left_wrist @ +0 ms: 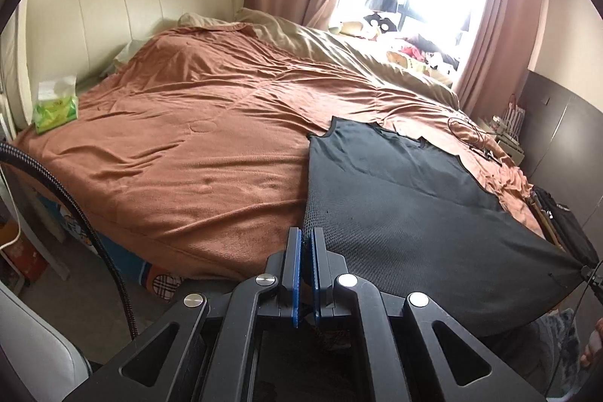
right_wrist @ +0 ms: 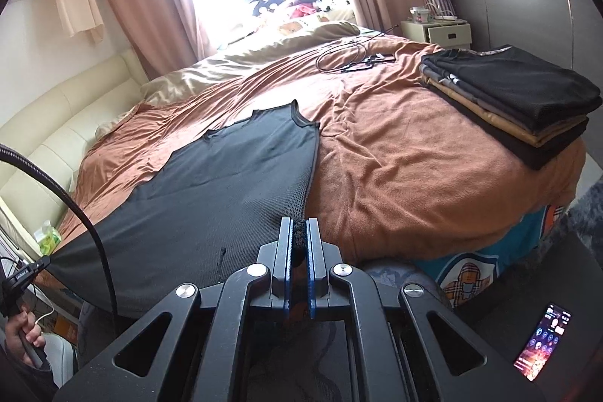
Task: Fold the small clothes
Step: 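Lift the hem with both grippers and fold it over toward the collar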
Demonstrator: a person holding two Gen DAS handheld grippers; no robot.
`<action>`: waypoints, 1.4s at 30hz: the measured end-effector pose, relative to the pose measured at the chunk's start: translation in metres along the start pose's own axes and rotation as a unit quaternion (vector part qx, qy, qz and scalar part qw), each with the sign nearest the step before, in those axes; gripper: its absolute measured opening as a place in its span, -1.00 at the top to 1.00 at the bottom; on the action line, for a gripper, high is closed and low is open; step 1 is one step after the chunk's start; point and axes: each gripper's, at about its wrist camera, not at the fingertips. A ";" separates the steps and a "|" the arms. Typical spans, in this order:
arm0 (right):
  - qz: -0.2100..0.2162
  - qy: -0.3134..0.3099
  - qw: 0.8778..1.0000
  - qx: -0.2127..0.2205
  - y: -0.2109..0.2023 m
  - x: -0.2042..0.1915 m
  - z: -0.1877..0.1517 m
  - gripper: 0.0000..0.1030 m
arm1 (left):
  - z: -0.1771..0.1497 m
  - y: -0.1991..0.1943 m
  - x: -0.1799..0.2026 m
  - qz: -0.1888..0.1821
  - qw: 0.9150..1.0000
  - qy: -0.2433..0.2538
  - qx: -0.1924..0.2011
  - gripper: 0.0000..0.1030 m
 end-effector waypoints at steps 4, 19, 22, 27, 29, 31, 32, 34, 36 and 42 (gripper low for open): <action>0.002 -0.003 1.000 0.006 -0.015 -0.001 -0.008 0.95 | -0.007 -0.014 -0.001 0.002 1.000 0.005 0.007 0.91; -0.008 -0.011 1.000 -0.005 -0.020 0.001 -0.019 0.95 | -0.024 -0.017 -0.003 0.006 1.000 0.011 -0.002 0.91; -0.011 -0.010 1.000 -0.007 -0.012 -0.001 -0.012 0.95 | -0.016 -0.007 -0.002 0.009 1.000 0.012 -0.005 0.91; -0.014 -0.013 1.000 -0.010 0.012 -0.004 0.009 0.95 | 0.002 0.013 0.004 0.014 1.000 0.012 -0.005 0.91; -0.016 -0.012 1.000 -0.013 0.024 -0.004 0.019 0.95 | 0.012 0.024 0.006 0.015 1.000 0.010 -0.009 0.91; -0.019 -0.011 1.000 -0.017 0.037 -0.005 0.029 0.95 | 0.024 0.036 0.009 0.016 1.000 0.011 -0.013 0.91; -0.019 -0.009 1.000 -0.019 0.045 -0.006 0.036 0.95 | 0.030 0.042 0.010 0.017 1.000 0.012 -0.015 0.91; -0.020 -0.008 1.000 -0.022 0.058 -0.007 0.047 0.95 | 0.042 0.053 0.014 0.019 1.000 0.014 -0.018 0.91; -0.021 -0.008 0.999 -0.023 0.071 -0.009 0.058 0.95 | 0.052 0.065 0.018 0.022 0.999 0.016 -0.021 0.91; -0.026 -0.004 0.999 -0.034 0.109 -0.009 0.085 0.95 | 0.078 0.101 0.025 0.021 0.999 0.014 -0.034 0.91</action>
Point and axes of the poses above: each gripper's, at about its wrist camera, not at the fingertips, and y roughly the way its jaws point, x to its right, z to its top, and after that the axes turned 2 degrees about -y, right-handed
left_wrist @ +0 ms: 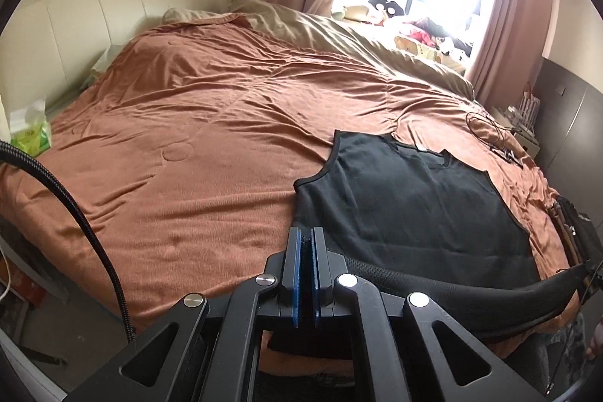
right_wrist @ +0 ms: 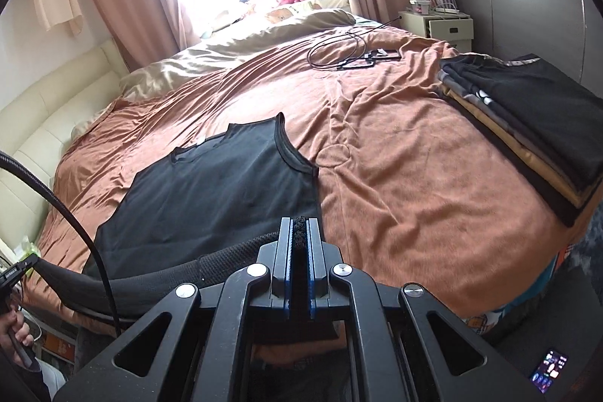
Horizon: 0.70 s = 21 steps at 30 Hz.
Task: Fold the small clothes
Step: 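Lift the hem with both grippers and fold it over toward the collar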
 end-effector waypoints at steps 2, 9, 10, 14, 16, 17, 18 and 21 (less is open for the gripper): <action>-0.004 -0.004 1.000 -0.005 0.011 -0.002 0.009 0.95 | 0.009 0.011 0.003 0.001 1.000 0.004 -0.003 0.91; -0.009 -0.016 1.000 -0.017 0.051 -0.007 0.043 0.95 | 0.039 0.044 0.010 0.009 1.000 0.016 0.001 0.90; -0.008 -0.017 1.000 -0.019 0.057 -0.008 0.047 0.95 | 0.042 0.050 0.011 0.009 1.000 0.017 0.001 0.90; -0.009 -0.026 0.999 -0.027 0.086 -0.013 0.064 0.95 | 0.056 0.074 0.012 0.008 1.000 0.024 -0.007 0.90; -0.010 -0.030 0.999 -0.026 0.098 -0.016 0.071 0.95 | 0.063 0.085 0.013 0.010 0.999 0.029 -0.011 0.90; -0.009 -0.031 0.999 -0.027 0.104 -0.017 0.074 0.95 | 0.066 0.090 0.013 0.010 0.999 0.032 -0.012 0.90; -0.010 -0.032 0.999 -0.027 0.109 -0.017 0.078 0.95 | 0.070 0.096 0.015 0.010 0.999 0.035 -0.013 0.90; -0.015 -0.038 0.999 -0.029 0.132 -0.018 0.088 0.95 | 0.079 0.112 0.020 0.010 0.999 0.048 -0.013 0.90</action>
Point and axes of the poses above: each gripper's, at about its wrist camera, not at the fingertips, and y roughly the way its jaws point, x to its right, z to its top, and after that the axes turned 2 degrees about -y, right-handed
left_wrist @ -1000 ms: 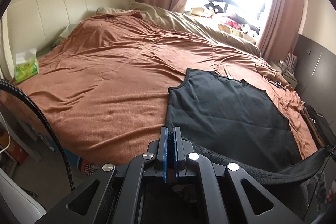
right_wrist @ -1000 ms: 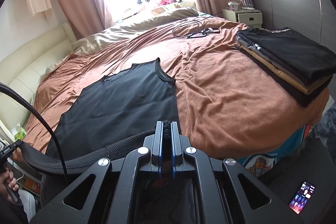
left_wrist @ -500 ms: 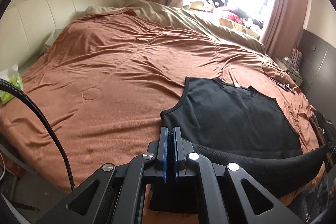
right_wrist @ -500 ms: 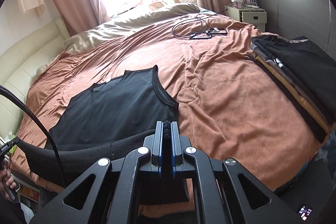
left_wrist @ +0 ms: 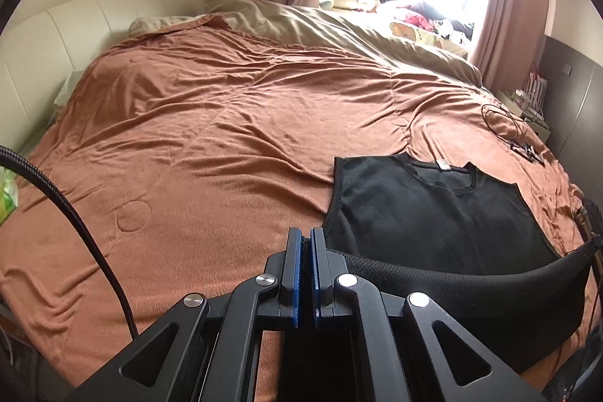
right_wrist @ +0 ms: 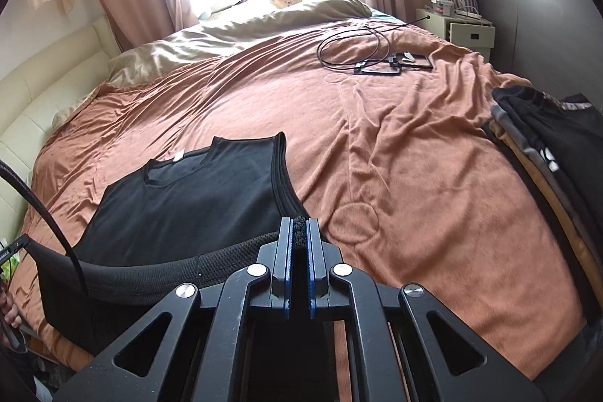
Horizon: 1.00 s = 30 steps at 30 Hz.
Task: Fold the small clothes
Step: 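Lift the hem with both grippers and fold it over toward the collar, then open both grippers to release the folded hem onto the shirt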
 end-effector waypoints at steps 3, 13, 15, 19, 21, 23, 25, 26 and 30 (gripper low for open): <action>-0.011 -0.012 1.000 -0.009 0.026 -0.005 0.011 0.95 | 0.010 0.018 0.002 0.000 1.000 0.007 -0.005 0.90; -0.025 -0.030 0.999 -0.032 0.082 -0.021 0.052 0.95 | 0.046 0.067 0.011 0.006 1.000 0.012 -0.027 0.90; -0.028 -0.037 0.998 -0.036 0.093 -0.024 0.060 0.95 | 0.052 0.073 0.015 0.008 0.999 0.015 -0.028 0.90; -0.037 -0.043 0.997 -0.044 0.113 -0.026 0.071 0.95 | 0.064 0.083 0.017 0.012 0.999 0.013 -0.032 0.90; -0.038 -0.035 0.998 -0.046 0.122 -0.025 0.077 0.95 | 0.069 0.089 0.016 0.011 0.999 0.003 -0.034 0.90; -0.031 -0.022 0.998 -0.048 0.127 -0.025 0.083 0.95 | 0.074 0.094 0.016 0.014 0.999 0.000 -0.035 0.90; -0.027 -0.015 0.998 -0.047 0.132 -0.025 0.089 0.95 | 0.078 0.101 0.018 0.016 0.999 0.000 -0.037 0.90; -0.030 -0.015 0.998 -0.046 0.135 -0.025 0.092 0.95 | 0.081 0.105 0.018 0.018 0.999 0.000 -0.038 0.90; -0.034 -0.008 0.998 -0.047 0.149 -0.023 0.102 0.94 | 0.088 0.119 0.019 0.020 0.999 -0.004 -0.044 0.90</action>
Point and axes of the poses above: each gripper's, at about its wrist camera, not at the fingertips, and y roughly the way its jaws point, x to its right, z to its top, and after that the axes turned 2 degrees about -y, right-handed
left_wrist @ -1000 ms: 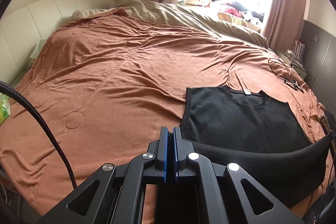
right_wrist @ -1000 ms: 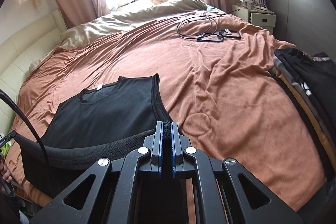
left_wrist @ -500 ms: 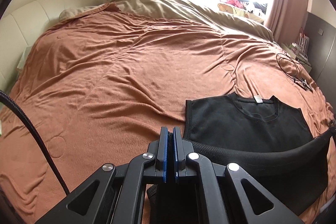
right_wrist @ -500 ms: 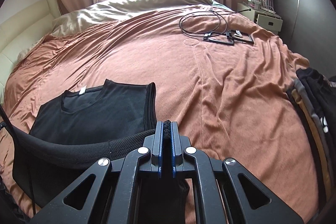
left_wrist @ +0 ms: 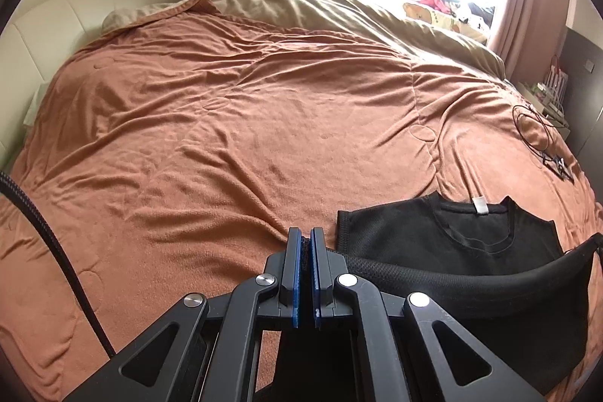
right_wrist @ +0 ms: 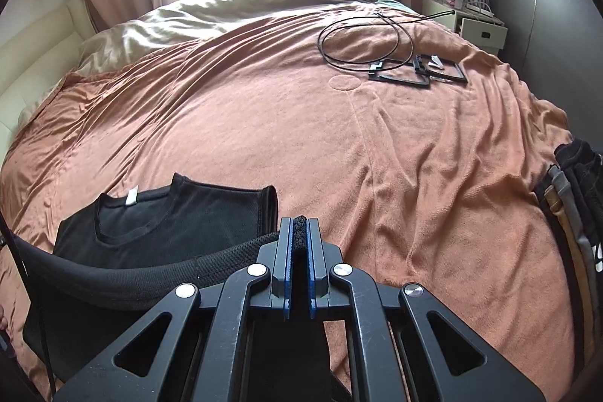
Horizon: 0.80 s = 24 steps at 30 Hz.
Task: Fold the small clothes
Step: 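Open both grippers to release the folded hem onto the shirt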
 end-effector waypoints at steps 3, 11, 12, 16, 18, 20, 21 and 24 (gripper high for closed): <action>-0.011 0.009 1.000 -0.002 0.009 0.000 0.006 0.88 | 0.004 0.011 0.002 0.011 1.000 0.003 -0.011 0.87; -0.007 -0.042 0.999 -0.024 0.010 -0.009 0.001 -0.39 | -0.004 0.012 -0.004 0.009 0.999 0.034 -0.016 -0.34; -0.006 -0.050 0.998 -0.033 0.012 -0.009 -0.001 -0.39 | -0.005 0.012 -0.006 0.008 0.999 0.040 -0.022 -0.34; 0.009 -0.076 0.995 -0.060 0.015 -0.004 -0.009 -0.39 | -0.013 0.013 -0.011 0.008 0.997 0.064 -0.042 -0.34; 0.005 -0.093 0.993 -0.073 0.017 -0.002 -0.013 -0.39 | -0.017 0.014 -0.013 0.005 0.996 0.078 -0.052 -0.34; 0.002 -0.109 0.990 -0.084 0.019 -0.003 -0.015 -0.39 | -0.023 0.017 -0.014 0.000 0.994 0.089 -0.063 -0.34; 0.001 -0.118 0.989 -0.088 0.020 -0.003 -0.017 -0.39 | -0.025 0.019 -0.013 0.000 0.993 0.096 -0.069 -0.34; -0.008 -0.138 0.984 -0.109 0.030 -0.008 -0.022 -0.39 | -0.033 0.030 -0.011 0.000 0.989 0.115 -0.090 -0.34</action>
Point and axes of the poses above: each gripper's, at about its wrist camera, not at the fingertips, and y roughly the way its jaws point, x to its right, z to its top, and after that the axes turned 2 degrees about -y, right-handed
